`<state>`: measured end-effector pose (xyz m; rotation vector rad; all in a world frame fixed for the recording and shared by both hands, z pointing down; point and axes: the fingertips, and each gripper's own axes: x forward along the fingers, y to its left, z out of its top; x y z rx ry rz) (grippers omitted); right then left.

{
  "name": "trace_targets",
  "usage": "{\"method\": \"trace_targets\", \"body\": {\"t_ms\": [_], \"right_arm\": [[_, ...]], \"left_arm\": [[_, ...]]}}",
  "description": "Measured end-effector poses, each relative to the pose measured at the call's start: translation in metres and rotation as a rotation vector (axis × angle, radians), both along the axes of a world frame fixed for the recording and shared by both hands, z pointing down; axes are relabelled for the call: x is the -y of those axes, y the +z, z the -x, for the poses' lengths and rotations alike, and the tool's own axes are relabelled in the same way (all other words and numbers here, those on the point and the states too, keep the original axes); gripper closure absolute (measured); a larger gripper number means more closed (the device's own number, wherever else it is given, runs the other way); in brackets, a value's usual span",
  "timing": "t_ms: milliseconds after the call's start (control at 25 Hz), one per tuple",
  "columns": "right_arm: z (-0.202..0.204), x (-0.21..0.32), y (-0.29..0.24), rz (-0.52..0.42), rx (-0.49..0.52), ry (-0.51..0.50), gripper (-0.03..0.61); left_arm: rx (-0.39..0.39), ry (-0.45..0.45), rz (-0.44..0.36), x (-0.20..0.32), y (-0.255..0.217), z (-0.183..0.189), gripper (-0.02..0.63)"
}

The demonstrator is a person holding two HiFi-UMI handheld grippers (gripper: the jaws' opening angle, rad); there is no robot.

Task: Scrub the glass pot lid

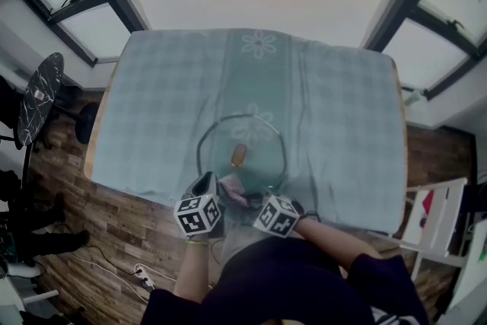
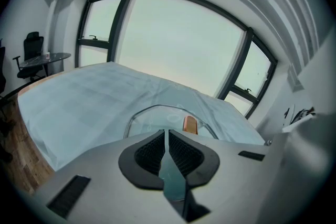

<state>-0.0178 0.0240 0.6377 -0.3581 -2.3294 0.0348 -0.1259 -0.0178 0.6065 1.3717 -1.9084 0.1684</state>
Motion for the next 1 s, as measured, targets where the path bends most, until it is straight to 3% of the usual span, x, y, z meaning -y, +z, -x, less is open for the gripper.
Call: {"method": "trace_targets", "body": {"t_ms": [280, 600, 800, 1000], "right_arm": [[0.003, 0.017, -0.023, 0.125, 0.030, 0.180, 0.495], [-0.017, 0.052, -0.033, 0.153, 0.034, 0.395, 0.495], [-0.043, 0.078, -0.036, 0.141, 0.034, 0.557, 0.495], [-0.061, 0.097, -0.038, 0.148, 0.039, 0.691, 0.495]], "left_arm": [[-0.068, 0.119, -0.006, 0.022, 0.004, 0.001, 0.575], [-0.120, 0.300, -0.004, 0.051, 0.010, -0.021, 0.414], [-0.121, 0.372, 0.014, 0.071, 0.020, -0.035, 0.353], [-0.079, 0.410, 0.032, 0.089, 0.030, -0.041, 0.339]]}}
